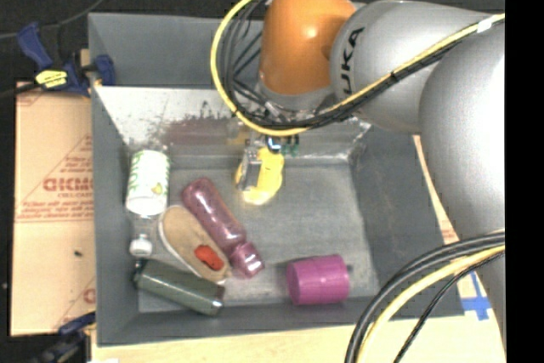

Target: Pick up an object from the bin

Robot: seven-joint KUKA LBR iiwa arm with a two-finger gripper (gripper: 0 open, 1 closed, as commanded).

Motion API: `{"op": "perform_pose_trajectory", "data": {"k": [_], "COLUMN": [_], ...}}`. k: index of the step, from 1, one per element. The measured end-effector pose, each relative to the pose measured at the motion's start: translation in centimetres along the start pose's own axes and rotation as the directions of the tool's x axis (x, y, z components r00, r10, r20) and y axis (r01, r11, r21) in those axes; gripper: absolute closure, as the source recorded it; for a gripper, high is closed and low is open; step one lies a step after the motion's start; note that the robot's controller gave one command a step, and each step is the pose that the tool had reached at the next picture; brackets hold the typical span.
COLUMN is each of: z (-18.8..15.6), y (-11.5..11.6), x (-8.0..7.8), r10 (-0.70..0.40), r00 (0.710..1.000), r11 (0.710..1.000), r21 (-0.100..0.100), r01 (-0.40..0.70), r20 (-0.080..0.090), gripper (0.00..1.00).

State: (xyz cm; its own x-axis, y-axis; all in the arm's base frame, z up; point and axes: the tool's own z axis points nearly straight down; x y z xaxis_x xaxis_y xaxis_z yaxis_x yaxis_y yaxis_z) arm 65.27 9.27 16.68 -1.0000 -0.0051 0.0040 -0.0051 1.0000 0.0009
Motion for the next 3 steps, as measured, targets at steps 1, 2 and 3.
{"op": "perform_pose_trajectory", "data": {"k": [1,2,3], "z": [-0.6,8.8,2.9], "y": [-0.1,-7.7,-8.3], "x": [-0.2,1.3,0.4], "r10": [0.002,-0.296,0.006], "r00": [1.000,0.955,1.000], "r11": [1.000,0.955,1.000], "r21": [-0.001,0.002,-0.001], "r01": [-0.002,0.296,-0.006], "r20": [0.008,0.006,0.018], "gripper": [0.00,0.00,0.00]}}
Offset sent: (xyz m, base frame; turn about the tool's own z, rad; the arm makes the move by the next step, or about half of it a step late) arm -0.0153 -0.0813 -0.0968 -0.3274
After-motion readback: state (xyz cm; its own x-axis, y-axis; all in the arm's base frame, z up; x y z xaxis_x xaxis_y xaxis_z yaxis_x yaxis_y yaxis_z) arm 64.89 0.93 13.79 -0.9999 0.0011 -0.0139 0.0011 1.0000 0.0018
